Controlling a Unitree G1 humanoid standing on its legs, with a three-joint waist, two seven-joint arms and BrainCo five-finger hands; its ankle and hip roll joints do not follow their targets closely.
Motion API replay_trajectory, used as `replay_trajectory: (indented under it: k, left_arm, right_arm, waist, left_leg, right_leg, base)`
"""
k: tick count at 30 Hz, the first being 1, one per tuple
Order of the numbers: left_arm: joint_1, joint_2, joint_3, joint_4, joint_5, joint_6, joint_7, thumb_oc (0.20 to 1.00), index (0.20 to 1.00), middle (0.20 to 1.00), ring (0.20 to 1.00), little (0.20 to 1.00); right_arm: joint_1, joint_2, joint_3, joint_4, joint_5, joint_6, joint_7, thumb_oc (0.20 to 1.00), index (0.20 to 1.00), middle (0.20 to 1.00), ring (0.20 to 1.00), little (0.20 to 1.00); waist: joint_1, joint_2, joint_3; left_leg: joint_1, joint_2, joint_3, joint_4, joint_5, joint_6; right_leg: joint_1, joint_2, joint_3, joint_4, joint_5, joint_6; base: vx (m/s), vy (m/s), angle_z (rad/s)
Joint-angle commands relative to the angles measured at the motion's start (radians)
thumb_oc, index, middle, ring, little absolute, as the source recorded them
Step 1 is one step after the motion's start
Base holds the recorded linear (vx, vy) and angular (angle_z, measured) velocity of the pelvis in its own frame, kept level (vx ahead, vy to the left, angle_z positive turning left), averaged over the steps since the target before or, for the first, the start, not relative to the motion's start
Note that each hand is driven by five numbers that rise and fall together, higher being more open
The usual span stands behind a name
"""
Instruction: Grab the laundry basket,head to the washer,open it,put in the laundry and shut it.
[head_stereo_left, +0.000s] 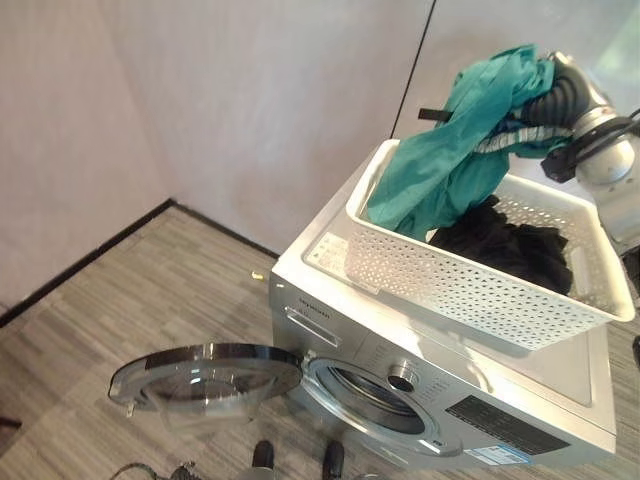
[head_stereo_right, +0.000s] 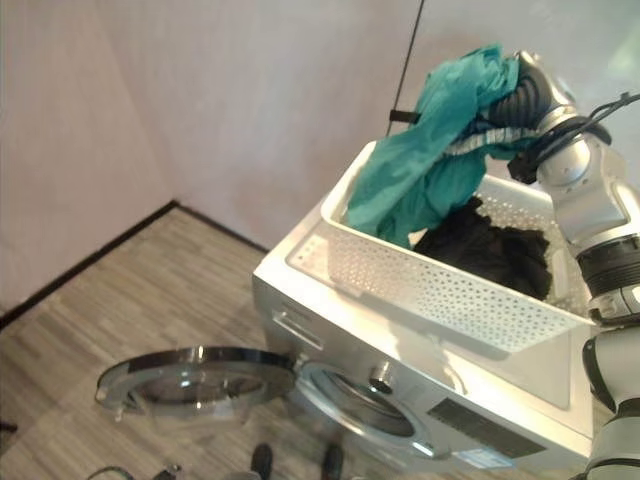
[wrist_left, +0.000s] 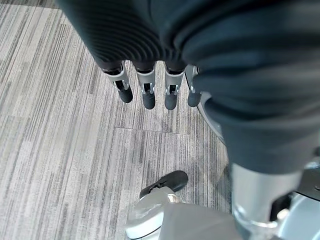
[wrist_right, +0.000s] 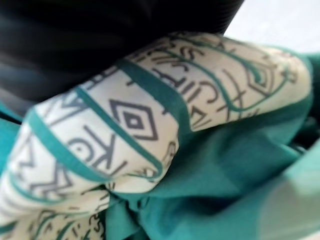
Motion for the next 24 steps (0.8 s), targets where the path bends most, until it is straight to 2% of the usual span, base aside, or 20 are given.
replay_trajectory:
  k: [1, 3, 4, 6, 11, 12, 14, 15, 16, 17, 19, 20, 22, 24]
  left_arm:
    - [-0.06, 0.062, -0.029, -0.002, 0.048, -0.01, 0.014, 1.0, 1.0, 1.0, 1.0, 1.0]
    - [-0.055, 0.065, -0.022, -0.009, 0.043, -0.014, 0.017, 1.0, 1.0, 1.0, 1.0, 1.0]
    - [-0.064, 0.063, -0.016, -0.002, 0.037, -0.013, 0.025, 1.0, 1.0, 1.0, 1.0, 1.0]
    - [-0.06, 0.058, -0.021, -0.003, 0.034, -0.012, 0.027, 1.0, 1.0, 1.0, 1.0, 1.0]
    - [-0.059, 0.031, -0.05, -0.008, 0.048, -0.023, 0.023, 1.0, 1.0, 1.0, 1.0, 1.0]
    - [-0.068, 0.03, -0.061, -0.008, 0.054, -0.026, 0.025, 1.0, 1.0, 1.0, 1.0, 1.0]
    - [-0.072, 0.029, -0.098, -0.017, 0.091, -0.035, 0.019, 1.0, 1.0, 1.0, 1.0, 1.0]
    - [-0.073, 0.027, -0.097, -0.016, 0.092, -0.036, 0.019, 1.0, 1.0, 1.0, 1.0, 1.0]
    - [-0.076, 0.043, -0.083, -0.014, 0.104, -0.026, 0.028, 1.0, 1.0, 1.0, 1.0, 1.0]
    - [-0.075, 0.043, -0.083, -0.015, 0.104, -0.025, 0.028, 1.0, 1.0, 1.0, 1.0, 1.0]
    - [-0.065, 0.053, -0.072, -0.018, 0.115, -0.019, 0.031, 1.0, 1.0, 1.0, 1.0, 1.0]
    - [-0.063, 0.054, -0.07, -0.016, 0.118, -0.018, 0.028, 1.0, 1.0, 1.0, 1.0, 1.0]
    - [-0.052, 0.062, -0.076, -0.002, 0.138, -0.018, 0.019, 1.0, 1.0, 1.0, 1.0, 1.0]
    - [-0.045, 0.063, -0.082, -0.012, 0.152, -0.019, 0.009, 1.0, 1.0, 1.0, 1.0, 1.0]
  right_arm:
    - [-0.084, -0.075, -0.058, -0.046, 0.047, -0.044, -0.097, 0.2, 0.2, 0.2, 0.2, 0.2]
    - [-0.109, -0.057, -0.062, -0.058, 0.028, -0.041, -0.109, 0.2, 0.2, 0.2, 0.2, 0.2]
    - [-0.123, -0.027, -0.055, -0.071, 0.021, -0.038, -0.112, 0.2, 0.2, 0.2, 0.2, 0.2]
    - [-0.118, -0.03, -0.055, -0.073, 0.01, -0.03, -0.109, 0.2, 0.2, 0.2, 0.2, 0.2]
    - [-0.099, -0.031, -0.086, -0.05, -0.006, -0.026, -0.132, 0.2, 0.2, 0.2, 0.2, 0.2]
    - [-0.11, -0.024, -0.08, -0.045, -0.013, -0.025, -0.139, 0.2, 0.2, 0.2, 0.2, 0.2]
    - [-0.169, -0.017, -0.048, -0.034, -0.044, -0.014, -0.151, 0.2, 0.2, 0.2, 0.2, 0.2]
    - [-0.174, -0.016, -0.043, -0.032, -0.044, -0.014, -0.151, 0.2, 0.2, 0.2, 0.2, 0.2]
    - [-0.194, -0.009, -0.03, -0.051, -0.06, -0.009, -0.16, 0.2, 0.2, 0.2, 0.2, 0.2]
    - [-0.194, -0.009, -0.031, -0.052, -0.06, -0.009, -0.159, 0.2, 0.2, 0.2, 0.2, 0.2]
    - [-0.187, -0.036, -0.035, -0.077, -0.059, -0.01, -0.156, 0.2, 0.2, 0.2, 0.2, 0.2]
    - [-0.18, -0.045, -0.041, -0.088, -0.057, -0.012, -0.154, 0.2, 0.2, 0.2, 0.2, 0.2]
    - [-0.176, -0.076, -0.061, -0.108, -0.054, -0.026, -0.167, 0.2, 0.2, 0.2, 0.2, 0.2]
    - [-0.167, -0.106, -0.08, -0.135, -0.059, -0.047, -0.19, 0.2, 0.2, 0.2, 0.2, 0.2]
  waist:
    - [-0.049, -0.055, 0.016]
    - [-0.022, -0.054, 0.013]
    - [-0.016, -0.044, 0.013]
    - [-0.027, -0.034, 0.011]
    - [-0.046, -0.009, 0.023]
    - [-0.051, -0.005, 0.032]
    - [-0.066, 0.009, 0.049]
    - [-0.063, 0.01, 0.048]
    - [-0.064, 0.012, 0.051]
    - [-0.064, 0.013, 0.051]
    - [-0.064, 0.015, 0.043]
    - [-0.064, 0.009, 0.036]
    - [-0.054, -0.001, 0.008]
    - [-0.029, -0.023, -0.018]
  left_leg:
    - [-0.063, 0.039, 0.128, 0.201, -0.098, -0.009]
    - [-0.048, -0.017, 0.011, 0.28, -0.178, -0.002]
    - [-0.018, -0.032, -0.062, 0.32, -0.223, 0.0]
    - [0.008, -0.046, -0.117, 0.283, -0.236, 0.01]
    - [0.024, -0.079, -0.053, 0.269, -0.288, 0.043]
    - [0.017, -0.088, -0.032, 0.278, -0.288, 0.048]
    - [0.007, -0.109, 0.041, 0.264, -0.306, 0.069]
    - [0.007, -0.109, 0.046, 0.263, -0.306, 0.07]
    - [-0.001, -0.09, 0.098, 0.254, -0.289, 0.069]
    - [0.0, -0.089, 0.098, 0.254, -0.29, 0.068]
    - [0.011, -0.08, 0.112, 0.222, -0.274, 0.069]
    - [0.011, -0.082, 0.115, 0.204, -0.258, 0.068]
    - [0.015, -0.071, 0.131, 0.167, -0.232, 0.062]
    - [0.005, -0.064, 0.141, 0.156, -0.205, 0.051]
  right_leg:
    - [0.027, -0.084, -0.011, 0.079, -0.107, 0.038]
    - [-0.011, -0.085, 0.03, 0.091, -0.093, 0.041]
    - [-0.034, -0.077, 0.083, 0.11, -0.088, 0.041]
    - [-0.046, -0.085, 0.129, 0.115, -0.077, 0.052]
    - [-0.057, -0.129, 0.166, 0.141, -0.064, 0.086]
    - [-0.074, -0.139, 0.183, 0.144, -0.045, 0.096]
    - [-0.122, -0.186, 0.217, 0.11, 0.036, 0.132]
    - [-0.124, -0.185, 0.222, 0.106, 0.039, 0.133]
    - [-0.138, -0.189, 0.164, 0.082, 0.062, 0.145]
    - [-0.138, -0.188, 0.163, 0.083, 0.061, 0.144]
    - [-0.109, -0.152, 0.136, 0.115, 0.013, 0.128]
    - [-0.1, -0.148, 0.132, 0.116, 0.005, 0.125]
    - [-0.057, -0.11, 0.111, 0.136, -0.047, 0.113]
    - [-0.006, -0.102, 0.086, 0.112, -0.059, 0.116]
  base:
    - [-0.15, 0.067, 0.93]
    - [-0.08, 0.12, 0.98]
    - [-0.04, 0.205, -0.01]
    - [0.02, 0.256, -1.23]
    - [0.01, 0.282, -0.55]
    - [-0.1, 0.344, -0.75]
    - [-0.14, 0.465, -0.81]
    - [-0.14, 0.336, -0.84]
    - [-0.07, 0.158, -0.8]
    - [-0.09, 0.195, -1.0]
    - [-0.04, 0.102, -0.83]
    - [-0.07, 0.089, -0.3]
    - [-0.07, 0.018, -0.07]
    - [-0.05, -0.061, -0.27]
